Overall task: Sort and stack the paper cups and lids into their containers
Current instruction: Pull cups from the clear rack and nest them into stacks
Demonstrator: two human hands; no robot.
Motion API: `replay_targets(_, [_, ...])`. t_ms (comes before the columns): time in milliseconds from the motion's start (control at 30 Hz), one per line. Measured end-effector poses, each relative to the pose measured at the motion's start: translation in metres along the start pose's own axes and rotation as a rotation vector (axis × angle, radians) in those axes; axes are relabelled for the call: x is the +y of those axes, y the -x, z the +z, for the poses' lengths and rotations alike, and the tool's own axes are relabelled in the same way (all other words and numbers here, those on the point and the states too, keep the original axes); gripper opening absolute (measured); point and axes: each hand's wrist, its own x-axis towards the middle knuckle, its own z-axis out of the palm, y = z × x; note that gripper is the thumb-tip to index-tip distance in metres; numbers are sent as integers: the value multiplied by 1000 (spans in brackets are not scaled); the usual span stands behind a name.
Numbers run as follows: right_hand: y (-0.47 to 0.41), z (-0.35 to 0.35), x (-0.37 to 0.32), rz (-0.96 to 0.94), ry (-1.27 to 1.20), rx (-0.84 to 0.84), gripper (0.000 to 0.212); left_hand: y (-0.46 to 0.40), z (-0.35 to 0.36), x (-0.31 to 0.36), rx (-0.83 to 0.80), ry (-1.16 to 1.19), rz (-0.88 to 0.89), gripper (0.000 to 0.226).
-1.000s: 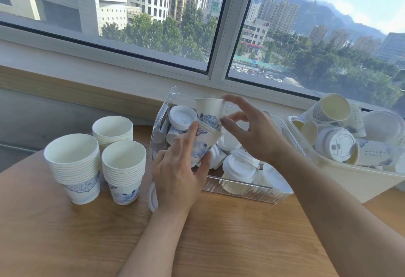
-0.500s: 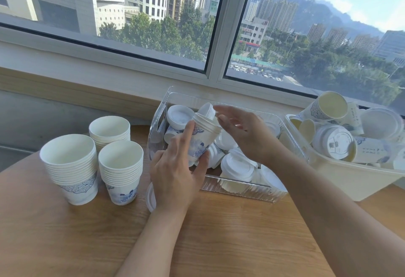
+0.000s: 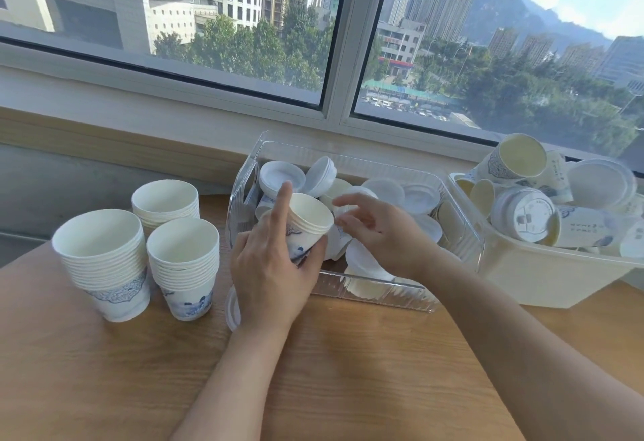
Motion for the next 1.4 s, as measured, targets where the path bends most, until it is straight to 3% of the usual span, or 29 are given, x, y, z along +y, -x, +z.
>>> replay_targets(267, [4, -9, 15, -22, 338, -59, 38, -1, 0, 2, 6, -35, -19, 79])
replay_targets(500, [-16, -5, 17, 1, 180, -72, 37, 0, 2, 2, 16, -47, -19, 86])
replay_targets(767, [-47, 10, 14, -83, 217, -114, 42, -1, 1, 3, -11, -63, -54, 74])
replay_targets(1067, [-57, 16, 12, -63, 156, -141, 55, -1, 1, 2, -24, -60, -51, 78])
replay_targets(1400, [-62, 15, 16, -63, 110, -160, 54, -1, 1, 2, 1, -44, -52, 78])
